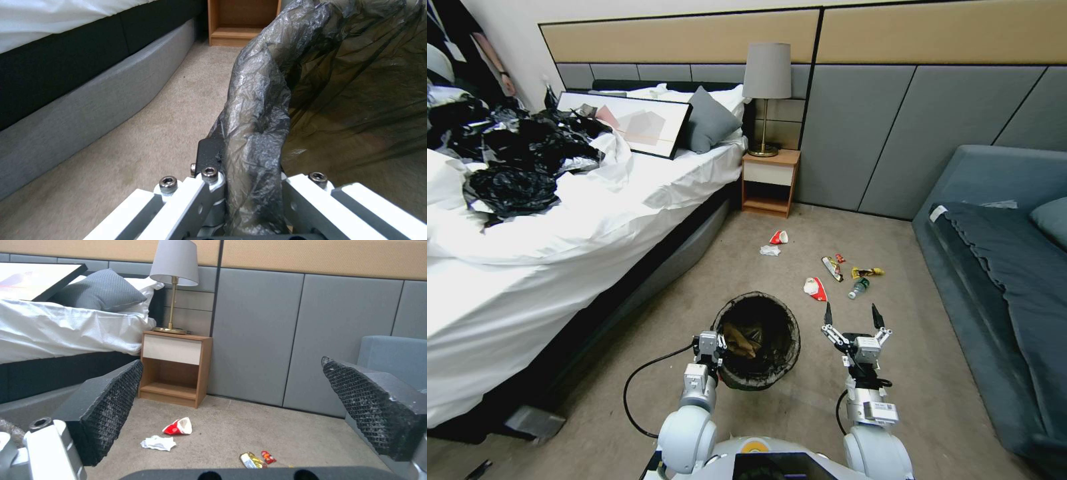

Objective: Pick up the trash bin, then pick up the garbage from the floor and place it into the trash bin.

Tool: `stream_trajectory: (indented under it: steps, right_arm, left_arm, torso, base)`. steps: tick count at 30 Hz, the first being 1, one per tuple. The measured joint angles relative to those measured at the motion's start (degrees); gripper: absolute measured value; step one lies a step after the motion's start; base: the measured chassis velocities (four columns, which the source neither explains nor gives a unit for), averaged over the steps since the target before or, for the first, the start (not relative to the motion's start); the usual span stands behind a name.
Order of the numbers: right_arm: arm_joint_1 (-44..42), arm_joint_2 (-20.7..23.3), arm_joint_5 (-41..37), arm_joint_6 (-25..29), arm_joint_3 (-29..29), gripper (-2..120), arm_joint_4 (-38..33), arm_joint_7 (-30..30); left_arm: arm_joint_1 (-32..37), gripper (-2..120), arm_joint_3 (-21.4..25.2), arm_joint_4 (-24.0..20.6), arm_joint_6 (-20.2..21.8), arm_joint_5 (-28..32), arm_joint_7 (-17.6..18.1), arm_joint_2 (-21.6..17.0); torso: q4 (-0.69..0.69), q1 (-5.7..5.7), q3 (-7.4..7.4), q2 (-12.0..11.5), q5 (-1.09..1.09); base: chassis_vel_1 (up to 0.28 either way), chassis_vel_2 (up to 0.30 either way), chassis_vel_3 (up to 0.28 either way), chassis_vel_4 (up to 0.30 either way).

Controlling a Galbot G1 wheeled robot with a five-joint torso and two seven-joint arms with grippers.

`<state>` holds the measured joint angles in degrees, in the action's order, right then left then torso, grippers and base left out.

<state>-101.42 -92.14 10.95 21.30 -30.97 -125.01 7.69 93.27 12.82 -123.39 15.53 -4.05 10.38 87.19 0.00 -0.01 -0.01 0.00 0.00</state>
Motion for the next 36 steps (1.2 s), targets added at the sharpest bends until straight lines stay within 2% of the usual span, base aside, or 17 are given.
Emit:
stream_trajectory:
  steps: [36]
  right_arm:
    - [-0.1, 0.0, -0.1, 0.0, 0.2, 100, 0.0, 0.0]
  left_arm:
    - [0.0, 1, 0.0, 0.0, -0.2, -0.2, 0.1, 0.0]
  torso:
    - [0.01, 0.01, 0.01, 0.0, 0.01]
  base:
    - [-0.096, 0.096, 0.092, -0.092]
